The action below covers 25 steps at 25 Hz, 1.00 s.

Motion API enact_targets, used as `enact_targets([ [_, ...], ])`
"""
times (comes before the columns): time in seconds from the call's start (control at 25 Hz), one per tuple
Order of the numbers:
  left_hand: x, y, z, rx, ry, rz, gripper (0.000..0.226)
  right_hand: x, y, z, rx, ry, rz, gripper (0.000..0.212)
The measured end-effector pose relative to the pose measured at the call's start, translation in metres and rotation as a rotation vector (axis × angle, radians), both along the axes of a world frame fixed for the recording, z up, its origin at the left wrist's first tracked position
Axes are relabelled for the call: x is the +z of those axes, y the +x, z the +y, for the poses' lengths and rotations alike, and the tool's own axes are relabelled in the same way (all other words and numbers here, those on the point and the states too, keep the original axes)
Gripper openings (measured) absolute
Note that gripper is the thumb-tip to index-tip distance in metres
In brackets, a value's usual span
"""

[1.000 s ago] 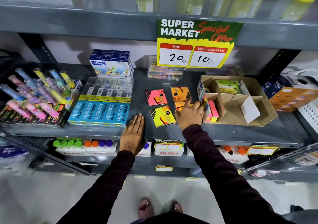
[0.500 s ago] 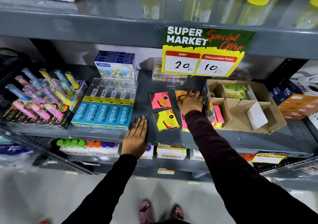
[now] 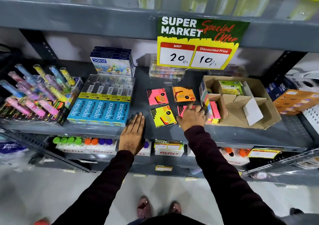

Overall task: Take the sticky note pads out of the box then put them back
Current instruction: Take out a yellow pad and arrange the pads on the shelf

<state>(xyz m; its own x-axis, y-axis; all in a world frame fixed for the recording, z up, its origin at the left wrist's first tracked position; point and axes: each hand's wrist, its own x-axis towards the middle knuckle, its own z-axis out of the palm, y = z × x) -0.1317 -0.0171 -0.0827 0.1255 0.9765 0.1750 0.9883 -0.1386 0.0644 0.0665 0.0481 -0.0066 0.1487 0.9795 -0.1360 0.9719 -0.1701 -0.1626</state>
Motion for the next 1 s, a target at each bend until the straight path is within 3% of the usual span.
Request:
enact_targets([
  [0.2,0.0,-0.002,0.0,-0.018,0.005,-0.078,0.086,0.005,-0.026,0.027,0.134,0.115,-0.001,0.083],
  [0.56,0.0,-0.003,-0.002,-0.031,0.001,-0.055,0.082,-0.006,-0.096,0.077,0.288,-0.028,0.03,0.083],
  [0.84,0.0,0.004,-0.001,-0.043,0.018,-0.063,0.082,0.0,-0.042,0.043,0.083,0.045,0.035,0.085],
  [1.0,0.001,0.007,0.0,-0.03,0.033,-0.032,0.084,-0.007,0.001,0.009,-0.042,-0.067,0.034,0.079],
])
